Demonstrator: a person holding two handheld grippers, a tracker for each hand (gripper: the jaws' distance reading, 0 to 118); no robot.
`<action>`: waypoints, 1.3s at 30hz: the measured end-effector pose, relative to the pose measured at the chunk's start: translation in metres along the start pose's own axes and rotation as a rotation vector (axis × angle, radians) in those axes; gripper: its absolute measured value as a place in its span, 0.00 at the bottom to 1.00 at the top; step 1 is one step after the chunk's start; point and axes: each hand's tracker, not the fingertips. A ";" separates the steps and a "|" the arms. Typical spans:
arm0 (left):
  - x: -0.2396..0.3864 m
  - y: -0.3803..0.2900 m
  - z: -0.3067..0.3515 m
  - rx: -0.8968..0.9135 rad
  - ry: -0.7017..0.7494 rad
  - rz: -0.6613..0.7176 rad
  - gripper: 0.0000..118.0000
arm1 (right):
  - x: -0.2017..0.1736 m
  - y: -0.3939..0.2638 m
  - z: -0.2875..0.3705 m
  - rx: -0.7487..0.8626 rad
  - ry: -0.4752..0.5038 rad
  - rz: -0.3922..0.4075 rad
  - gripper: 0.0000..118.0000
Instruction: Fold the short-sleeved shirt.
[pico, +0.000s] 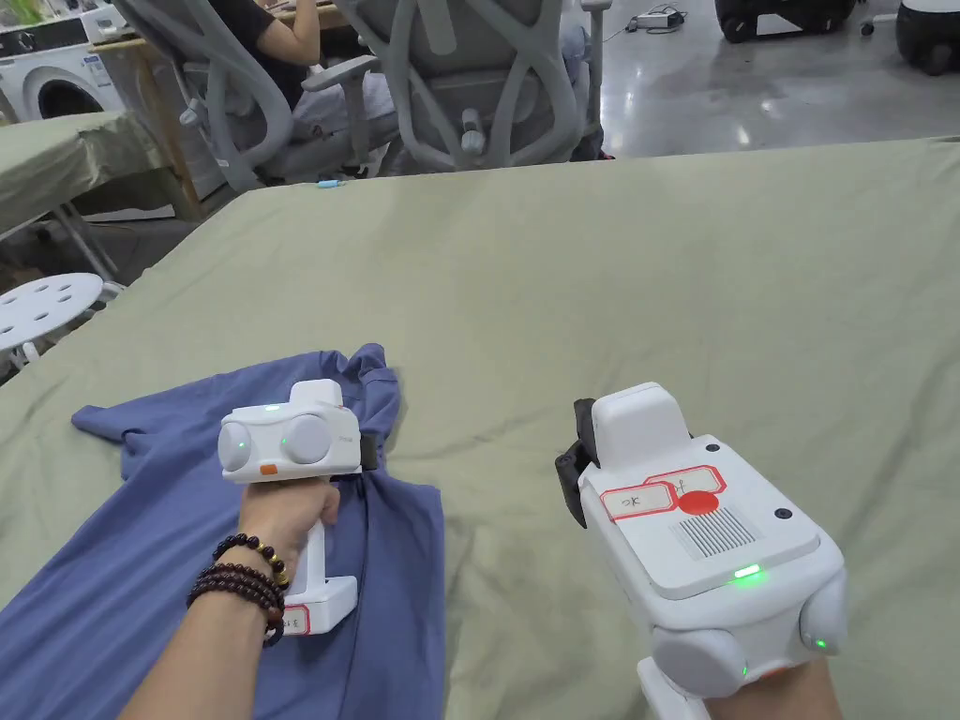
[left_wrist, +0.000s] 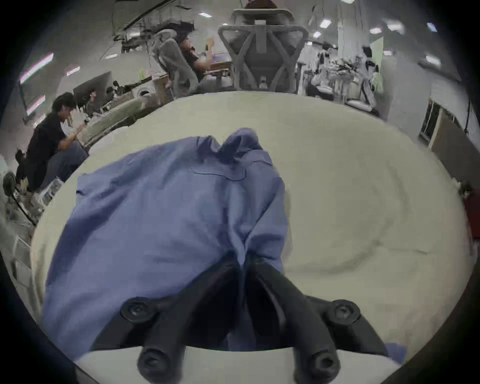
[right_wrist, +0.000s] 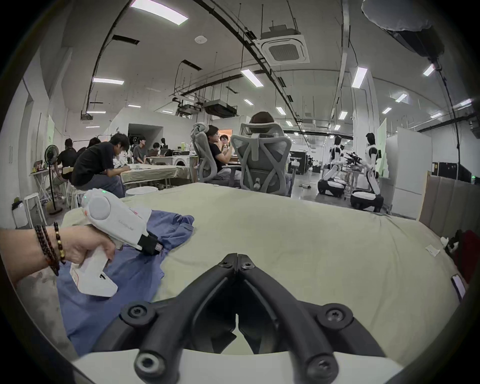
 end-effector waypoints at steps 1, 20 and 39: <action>-0.001 0.000 0.003 0.010 0.004 0.006 0.02 | 0.001 0.000 0.001 -0.001 0.002 -0.004 0.00; 0.326 0.081 0.213 0.491 -0.759 -0.396 0.02 | 0.126 0.019 0.145 0.061 -0.294 -0.041 0.00; 0.552 -0.059 0.107 0.099 -0.785 -0.578 0.89 | 0.259 -0.046 0.246 -0.070 -0.605 -0.155 0.01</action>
